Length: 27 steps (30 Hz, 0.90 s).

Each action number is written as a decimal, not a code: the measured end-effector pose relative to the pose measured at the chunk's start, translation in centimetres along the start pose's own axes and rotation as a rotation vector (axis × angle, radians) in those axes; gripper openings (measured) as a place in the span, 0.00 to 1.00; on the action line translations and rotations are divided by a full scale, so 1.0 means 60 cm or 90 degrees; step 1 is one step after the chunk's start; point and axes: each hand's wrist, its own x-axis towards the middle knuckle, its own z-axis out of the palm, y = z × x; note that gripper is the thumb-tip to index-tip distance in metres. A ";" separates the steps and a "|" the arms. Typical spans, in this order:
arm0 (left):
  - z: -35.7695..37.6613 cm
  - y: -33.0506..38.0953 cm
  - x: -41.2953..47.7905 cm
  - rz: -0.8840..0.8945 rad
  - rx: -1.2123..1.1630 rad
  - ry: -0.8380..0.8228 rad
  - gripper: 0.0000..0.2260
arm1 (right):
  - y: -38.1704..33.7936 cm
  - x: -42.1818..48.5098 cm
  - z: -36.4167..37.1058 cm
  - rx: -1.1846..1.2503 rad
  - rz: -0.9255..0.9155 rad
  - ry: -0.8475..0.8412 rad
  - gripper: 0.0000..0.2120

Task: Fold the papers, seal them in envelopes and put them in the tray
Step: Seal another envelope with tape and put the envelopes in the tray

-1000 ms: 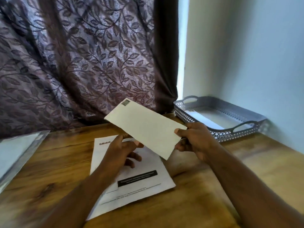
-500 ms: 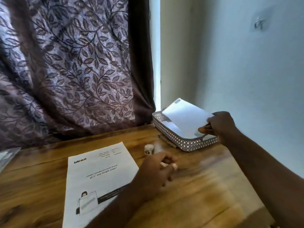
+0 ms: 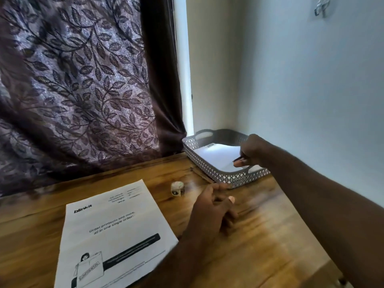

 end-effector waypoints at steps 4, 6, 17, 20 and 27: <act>0.004 0.001 0.001 0.006 -0.040 -0.006 0.10 | -0.009 0.007 -0.002 -0.106 -0.002 0.022 0.12; 0.004 0.002 0.002 0.005 -0.050 -0.005 0.10 | -0.010 0.012 0.007 -0.240 -0.016 0.074 0.12; 0.008 0.002 0.000 -0.008 -0.093 0.022 0.13 | 0.013 0.027 0.065 -0.632 -0.112 0.125 0.13; 0.007 0.001 0.001 -0.013 -0.097 0.020 0.14 | 0.018 0.029 0.072 -0.636 -0.108 0.127 0.13; 0.005 0.003 -0.003 0.014 -0.071 0.017 0.11 | -0.006 0.005 0.071 -0.519 -0.185 0.126 0.09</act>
